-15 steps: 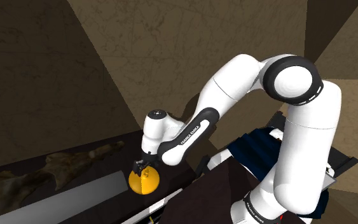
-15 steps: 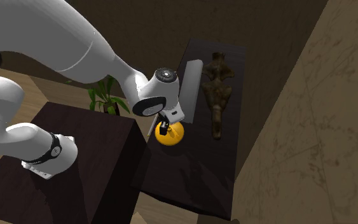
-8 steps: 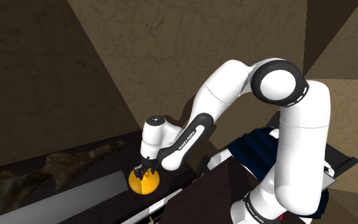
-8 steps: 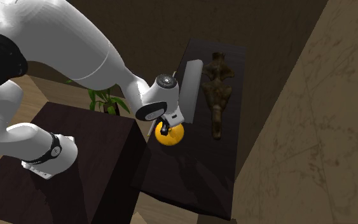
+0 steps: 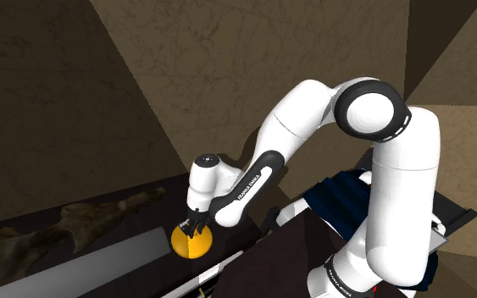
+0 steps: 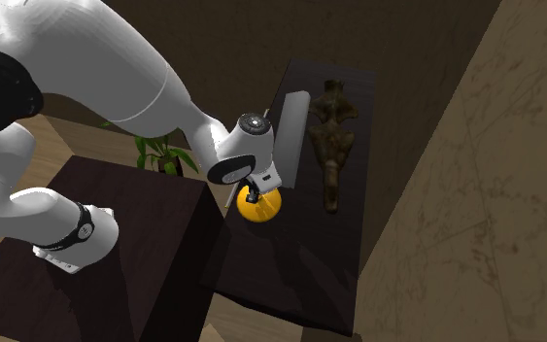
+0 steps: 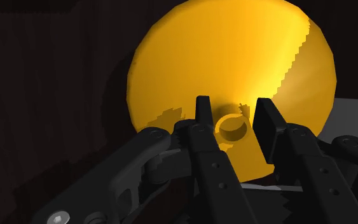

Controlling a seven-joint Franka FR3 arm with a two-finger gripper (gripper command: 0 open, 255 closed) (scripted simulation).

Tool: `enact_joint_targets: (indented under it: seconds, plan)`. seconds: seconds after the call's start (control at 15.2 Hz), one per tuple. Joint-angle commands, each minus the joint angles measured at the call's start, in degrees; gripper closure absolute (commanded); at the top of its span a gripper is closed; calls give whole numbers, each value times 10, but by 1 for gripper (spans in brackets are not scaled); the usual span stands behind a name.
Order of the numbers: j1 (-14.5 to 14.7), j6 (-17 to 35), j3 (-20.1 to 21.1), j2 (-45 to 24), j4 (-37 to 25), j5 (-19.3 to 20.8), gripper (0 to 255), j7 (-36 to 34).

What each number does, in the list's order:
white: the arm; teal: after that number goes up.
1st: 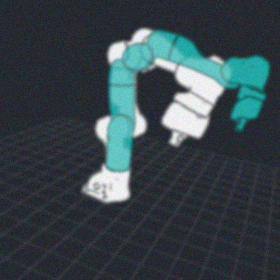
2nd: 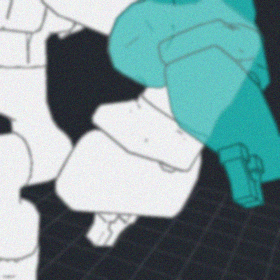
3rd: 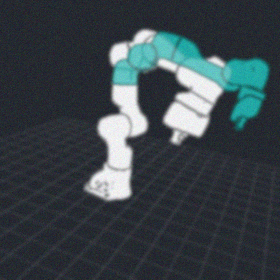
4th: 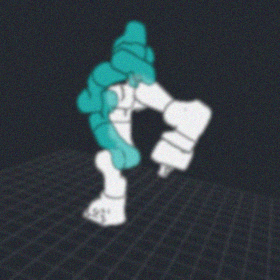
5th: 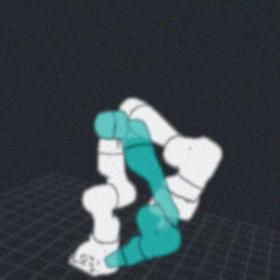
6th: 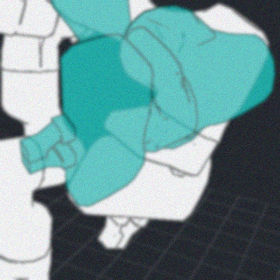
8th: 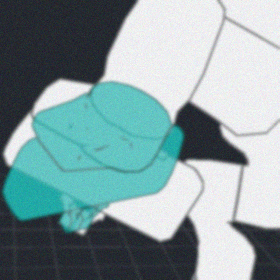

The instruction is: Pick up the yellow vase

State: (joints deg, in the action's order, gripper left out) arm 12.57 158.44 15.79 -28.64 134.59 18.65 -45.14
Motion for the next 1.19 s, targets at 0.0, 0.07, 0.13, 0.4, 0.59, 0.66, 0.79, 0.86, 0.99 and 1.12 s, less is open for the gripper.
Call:
enact_joint_targets:
  seconds: [0.0,0.07,0.13,0.4,0.59,0.66,0.79,0.86,0.99,1.12]
  plan:
    - [0,0,-1,-1,0,0,255,0]
    - [-4,-5,4,7,3,-4,255,4]
    - [-8,-11,9,15,5,-8,255,7]
    - [-23,-35,28,48,14,-28,255,21]
    - [-34,-53,42,72,19,-44,255,32]
    - [-37,-59,47,80,21,-50,255,36]
    - [-43,-72,56,96,23,-62,255,45]
    - [-46,-78,60,104,24,-68,255,49]
    - [-52,-91,67,120,26,-80,255,57]
    - [-52,-92,68,121,26,-81,255,58]
